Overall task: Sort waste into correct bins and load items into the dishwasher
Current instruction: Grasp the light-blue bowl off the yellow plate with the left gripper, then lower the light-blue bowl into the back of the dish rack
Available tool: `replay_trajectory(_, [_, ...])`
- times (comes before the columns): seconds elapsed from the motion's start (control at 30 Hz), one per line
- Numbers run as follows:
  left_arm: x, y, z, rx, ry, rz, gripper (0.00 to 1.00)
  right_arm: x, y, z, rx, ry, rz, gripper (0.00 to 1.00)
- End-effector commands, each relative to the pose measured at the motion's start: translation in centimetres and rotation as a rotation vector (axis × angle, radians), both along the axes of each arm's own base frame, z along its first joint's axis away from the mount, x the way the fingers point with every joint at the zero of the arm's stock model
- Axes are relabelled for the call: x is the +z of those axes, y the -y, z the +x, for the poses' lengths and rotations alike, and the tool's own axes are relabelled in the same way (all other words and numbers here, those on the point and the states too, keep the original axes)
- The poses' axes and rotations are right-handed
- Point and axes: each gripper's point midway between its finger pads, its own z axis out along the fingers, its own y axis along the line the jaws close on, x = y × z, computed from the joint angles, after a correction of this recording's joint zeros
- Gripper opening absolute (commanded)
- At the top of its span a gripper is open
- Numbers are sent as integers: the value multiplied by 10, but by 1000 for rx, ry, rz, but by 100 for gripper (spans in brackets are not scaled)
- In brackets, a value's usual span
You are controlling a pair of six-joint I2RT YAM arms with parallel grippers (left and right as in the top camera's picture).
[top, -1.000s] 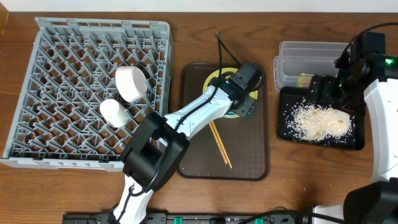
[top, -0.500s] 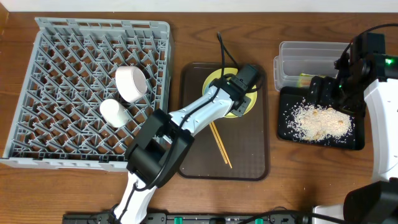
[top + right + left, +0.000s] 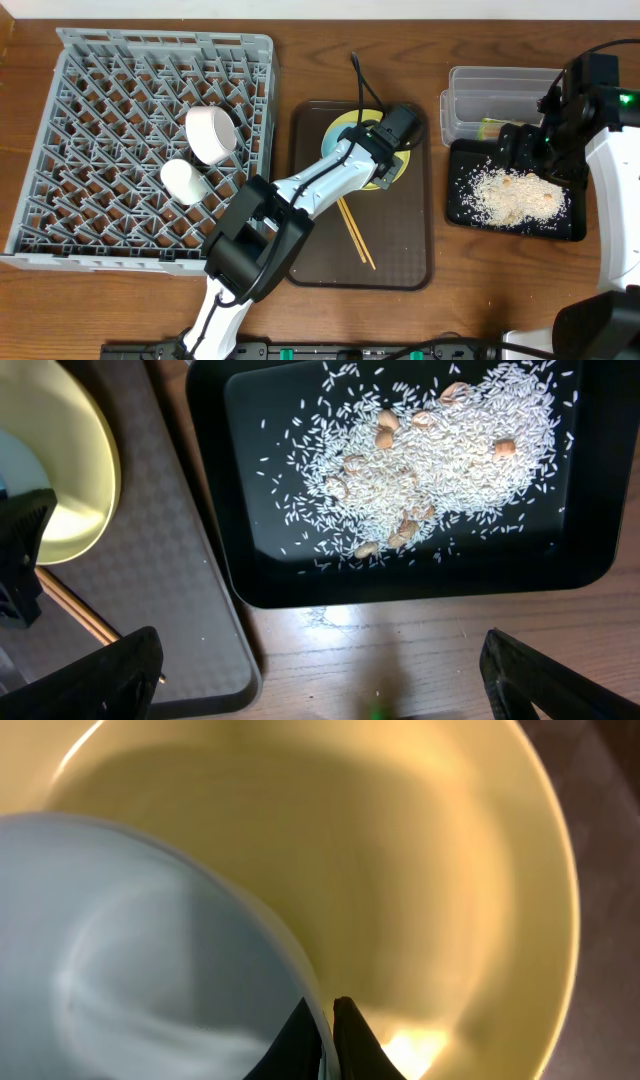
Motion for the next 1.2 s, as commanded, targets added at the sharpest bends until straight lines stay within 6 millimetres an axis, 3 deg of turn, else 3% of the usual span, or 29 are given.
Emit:
replay_trajectory(0.0, [41, -6, 11, 22, 90, 16, 8, 10, 4, 1, -14, 32, -14, 99])
replay_trajectory(0.27, [92, -36, 20, -15, 229, 155, 8, 10, 4, 1, -15, 33, -14, 99])
replay_trajectory(0.4, [121, -42, 23, -7, 277, 127, 8, 10, 4, 1, -15, 33, -15, 99])
replay_trajectory(0.53, [151, -65, 35, 51, 313, 69, 8, 10, 4, 1, -15, 32, -15, 99])
replay_trajectory(0.67, [169, -85, 44, 40, 250, -102, 8, 10, 4, 1, -15, 32, -14, 99])
replay_trajectory(0.83, [187, -118, 60, 50, 136, -437, 8, 10, 4, 0, -15, 29, -14, 99])
replay_trajectory(0.97, [208, -152, 76, 44, 107, -698, 8, 10, 4, 0, -15, 28, -14, 99])
replay_trajectory(1.07, [236, -193, 87, 3, 134, -945, 8, 10, 4, -1, -15, 26, -13, 99])
replay_trajectory(1.17, [245, -210, 93, -8, 124, -1070, 8, 10, 4, -1, -15, 25, -13, 99])
